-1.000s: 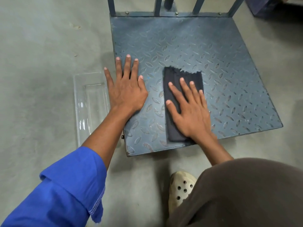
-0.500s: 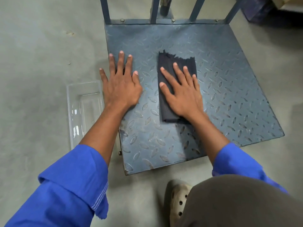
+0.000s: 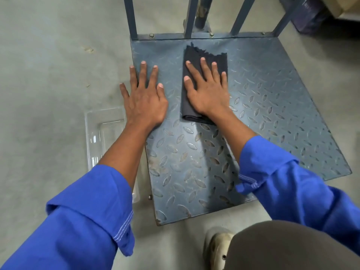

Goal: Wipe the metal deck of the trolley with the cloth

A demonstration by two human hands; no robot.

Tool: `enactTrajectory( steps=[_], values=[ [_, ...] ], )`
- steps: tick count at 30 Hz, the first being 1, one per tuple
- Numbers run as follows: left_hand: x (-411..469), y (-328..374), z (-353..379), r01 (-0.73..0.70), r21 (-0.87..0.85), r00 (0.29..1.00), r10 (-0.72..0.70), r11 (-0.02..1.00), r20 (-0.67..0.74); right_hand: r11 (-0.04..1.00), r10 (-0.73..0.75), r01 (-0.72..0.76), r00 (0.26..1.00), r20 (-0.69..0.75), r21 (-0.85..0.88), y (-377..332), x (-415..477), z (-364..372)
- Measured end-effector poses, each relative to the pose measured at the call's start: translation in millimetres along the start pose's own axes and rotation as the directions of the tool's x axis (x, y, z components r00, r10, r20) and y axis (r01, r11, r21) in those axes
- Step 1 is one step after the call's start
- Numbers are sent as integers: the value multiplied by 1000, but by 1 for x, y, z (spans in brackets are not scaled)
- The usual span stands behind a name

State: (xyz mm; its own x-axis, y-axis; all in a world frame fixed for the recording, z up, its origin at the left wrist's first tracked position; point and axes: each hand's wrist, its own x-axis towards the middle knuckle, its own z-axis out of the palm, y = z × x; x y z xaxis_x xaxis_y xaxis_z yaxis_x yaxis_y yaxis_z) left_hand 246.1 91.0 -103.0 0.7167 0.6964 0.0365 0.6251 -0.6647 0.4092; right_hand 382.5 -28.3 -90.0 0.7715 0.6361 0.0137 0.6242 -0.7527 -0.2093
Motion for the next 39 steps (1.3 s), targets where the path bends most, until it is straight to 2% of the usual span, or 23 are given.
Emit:
enactTrajectory(
  steps=[4, 6, 9, 14, 18, 19, 24, 33, 35, 37, 38, 39],
  values=[
    [6, -1, 0, -43, 5, 999, 43, 999, -9, 986, -168, 168, 986, 22, 5, -9, -7, 4],
    [7, 0, -1, -72, 16, 997, 72, 997, -12, 993, -121, 121, 992, 38, 12, 8, 22, -7],
    [9, 0, 0, -95, 32, 995, 95, 995, -4, 999, 33, -35, 998, 44, 30, 17, 52, -12],
    [27, 0, 0, -103, 67, 995, 104, 992, -5, 980, -198, 198, 980, 34, 4, -7, 47, 2],
    [36, 2, 2, -91, 95, 996, 92, 991, -9, 999, -20, 20, 1000, 16, 39, 2, 81, -4],
    [38, 2, 3, -86, 94, 996, 88, 992, -15, 999, -17, 16, 1000, 11, 28, -4, 83, 0],
    [37, 2, 6, -69, 118, 995, 77, 991, -60, 975, -221, 221, 975, 3, 25, -33, 75, 10],
    [9, 23, 6, 59, 146, 997, -51, 988, -57, 967, -254, 254, 967, -26, -2, -39, 72, 4],
    [9, 25, 3, 73, 138, 996, -65, 988, -60, 932, -363, 363, 932, 27, -7, -41, 76, 3],
    [11, 25, 1, 94, 128, 995, -87, 987, -59, 824, -563, 566, 820, 102, -1, -40, 84, 2],
    [12, 25, 1, 98, 131, 994, -92, 986, -55, 776, -627, 630, 769, 127, 18, -35, 89, 0],
    [13, 25, 1, 99, 143, 994, -92, 985, -51, 765, -641, 643, 756, 132, 33, -29, 92, -2]
  ],
)
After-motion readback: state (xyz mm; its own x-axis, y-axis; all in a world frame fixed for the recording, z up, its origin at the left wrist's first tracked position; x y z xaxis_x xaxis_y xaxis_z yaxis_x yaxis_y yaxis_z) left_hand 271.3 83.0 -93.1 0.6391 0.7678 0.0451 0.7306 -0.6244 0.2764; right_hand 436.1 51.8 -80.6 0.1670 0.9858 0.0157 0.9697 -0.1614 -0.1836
